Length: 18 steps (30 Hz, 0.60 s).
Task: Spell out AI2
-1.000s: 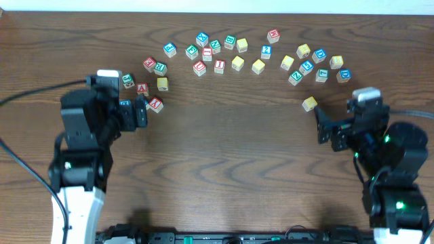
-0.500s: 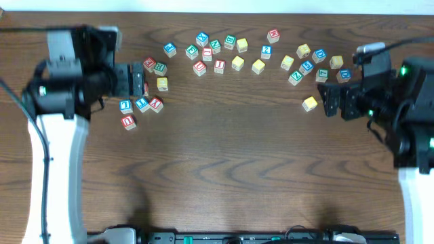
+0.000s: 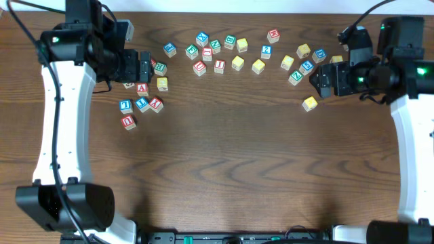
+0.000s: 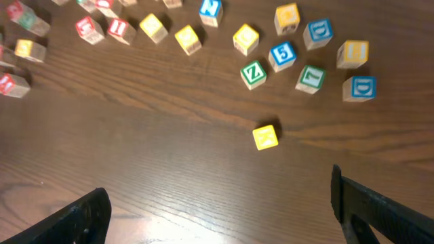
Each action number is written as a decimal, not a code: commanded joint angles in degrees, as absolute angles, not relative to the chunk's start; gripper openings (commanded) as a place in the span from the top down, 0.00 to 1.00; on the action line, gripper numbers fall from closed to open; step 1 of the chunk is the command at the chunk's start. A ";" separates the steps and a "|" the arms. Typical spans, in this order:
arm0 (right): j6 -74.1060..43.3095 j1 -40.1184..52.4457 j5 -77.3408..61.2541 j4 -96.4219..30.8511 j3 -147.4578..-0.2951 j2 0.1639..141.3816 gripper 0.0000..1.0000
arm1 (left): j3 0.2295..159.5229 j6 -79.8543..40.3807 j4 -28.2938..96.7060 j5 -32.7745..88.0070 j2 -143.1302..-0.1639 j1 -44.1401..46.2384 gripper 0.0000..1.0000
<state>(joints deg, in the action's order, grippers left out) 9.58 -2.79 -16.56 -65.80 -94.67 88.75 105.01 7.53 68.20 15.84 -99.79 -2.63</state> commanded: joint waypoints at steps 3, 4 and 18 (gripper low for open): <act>10.31 -3.29 -18.65 -66.06 -95.61 90.06 0.01 | 106.26 5.04 68.77 16.97 -100.62 -3.09 0.02; 10.33 -3.29 -19.92 -66.08 -95.59 90.15 0.01 | 106.26 4.82 68.88 17.34 -100.62 -3.09 0.02; 10.35 -3.29 -23.07 -65.60 -95.57 90.13 0.01 | 106.26 -4.99 65.58 19.07 -100.88 -3.03 0.11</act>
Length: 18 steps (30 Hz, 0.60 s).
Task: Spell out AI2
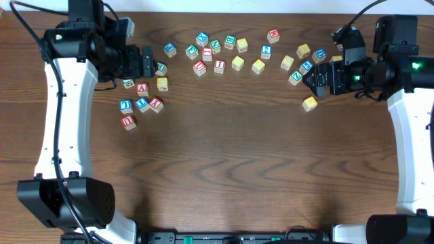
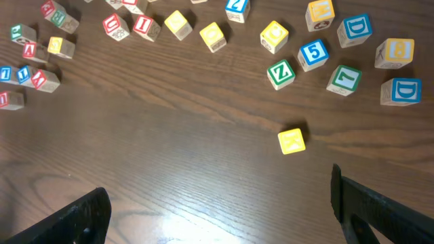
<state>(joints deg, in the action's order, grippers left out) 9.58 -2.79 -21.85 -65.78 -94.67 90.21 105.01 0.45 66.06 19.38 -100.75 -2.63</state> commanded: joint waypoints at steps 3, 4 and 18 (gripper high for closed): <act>10.35 -3.29 -23.07 -65.60 -95.57 90.13 0.01 | 106.28 -9.96 64.12 13.19 -101.06 -2.22 0.15; 10.35 -3.29 -23.07 -65.63 -95.57 90.13 0.01 | 106.30 -10.20 63.81 10.76 -101.10 -1.69 0.22; 10.31 -3.29 -23.09 -67.35 -95.57 90.13 0.01 | 106.41 -13.02 64.55 -2.61 -110.41 0.51 0.29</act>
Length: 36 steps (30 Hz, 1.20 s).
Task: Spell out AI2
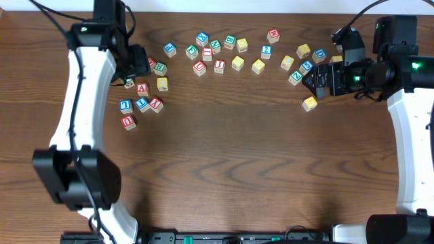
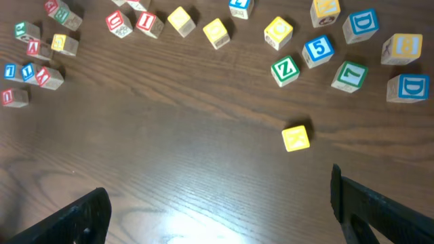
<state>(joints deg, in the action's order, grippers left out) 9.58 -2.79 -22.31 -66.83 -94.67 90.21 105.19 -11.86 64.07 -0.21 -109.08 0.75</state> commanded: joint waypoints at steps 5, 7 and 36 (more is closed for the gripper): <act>10.33 -3.29 -23.09 -69.32 -95.57 90.13 0.01 | 105.84 -12.99 64.38 -2.61 -111.92 0.62 0.29; 10.33 -3.29 -23.09 -69.54 -95.57 90.13 0.01 | 105.43 -13.04 62.87 -2.59 -112.42 0.62 0.34; 10.33 -3.29 -23.07 -71.44 -95.57 90.13 0.01 | 105.21 -10.09 55.99 -2.72 -128.49 0.54 0.46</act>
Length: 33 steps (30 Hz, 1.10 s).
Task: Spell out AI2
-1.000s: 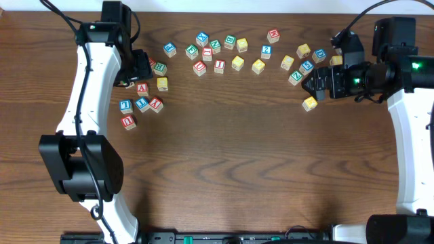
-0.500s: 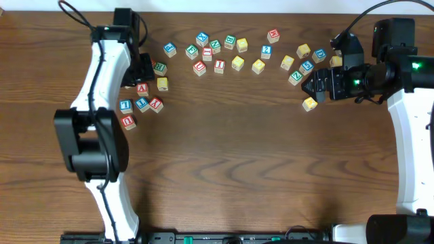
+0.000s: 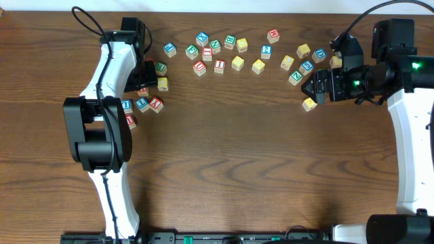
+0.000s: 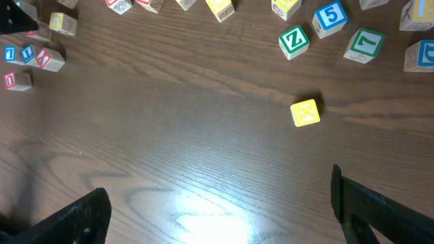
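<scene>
Lettered wooden blocks lie in a row along the far side of the table. A red I block (image 3: 219, 66) is in the middle of that row. My left gripper (image 3: 145, 72) is down over the left cluster, between a green block (image 3: 161, 68) and a yellow one (image 3: 163, 83); its jaws are hidden under the arm. My right gripper (image 4: 220, 217) is open and empty over bare wood, just short of a lone yellow K block (image 4: 305, 112). I can read no A or 2 block from here.
Green Z (image 4: 293, 41), blue 5 (image 4: 330, 15) and green 7 (image 4: 364, 44) blocks sit beyond the K block. Two blue blocks (image 3: 141, 104) and two red ones (image 3: 129, 122) lie near the left arm. The table (image 3: 224, 163) is brown wood.
The left arm has swung round so that it now lies along the left cluster, with its gripper lower among those blocks. The right gripper shifted slightly; the blocks sit higher in its view.
At first the left gripper pointed right, beside the left cluster, and the right gripper stood open near the right cluster. The right one then moved a little to the left, by the K block. The left arm turned in stages and now covers part of its cluster.
</scene>
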Each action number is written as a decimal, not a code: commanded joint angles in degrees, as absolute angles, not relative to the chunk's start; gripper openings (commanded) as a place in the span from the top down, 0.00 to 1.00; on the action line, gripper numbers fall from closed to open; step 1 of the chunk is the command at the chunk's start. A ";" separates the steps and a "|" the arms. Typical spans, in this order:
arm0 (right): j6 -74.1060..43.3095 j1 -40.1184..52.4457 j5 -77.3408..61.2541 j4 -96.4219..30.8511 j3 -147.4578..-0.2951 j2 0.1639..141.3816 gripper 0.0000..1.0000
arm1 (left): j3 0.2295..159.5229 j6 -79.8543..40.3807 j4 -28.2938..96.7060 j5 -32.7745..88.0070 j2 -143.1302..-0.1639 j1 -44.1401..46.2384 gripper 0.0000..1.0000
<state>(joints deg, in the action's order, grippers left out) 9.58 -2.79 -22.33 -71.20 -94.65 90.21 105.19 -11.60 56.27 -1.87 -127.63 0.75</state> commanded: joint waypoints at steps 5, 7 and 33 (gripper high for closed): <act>10.33 -3.29 -23.07 -71.57 -95.57 90.13 0.01 | 105.12 -10.13 54.81 -2.72 -128.49 0.16 0.45; 10.33 -3.29 -23.07 -71.55 -95.57 90.13 0.01 | 104.90 -10.13 54.33 -2.68 -128.49 -0.05 0.46; 10.33 -3.29 -23.07 -71.57 -95.57 90.13 0.01 | 97.86 -10.17 46.81 -2.37 -128.55 -0.08 0.46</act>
<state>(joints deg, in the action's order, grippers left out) 9.58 -2.79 -22.33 -71.37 -94.67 90.21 99.18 -10.50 47.24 -1.87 -127.63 0.12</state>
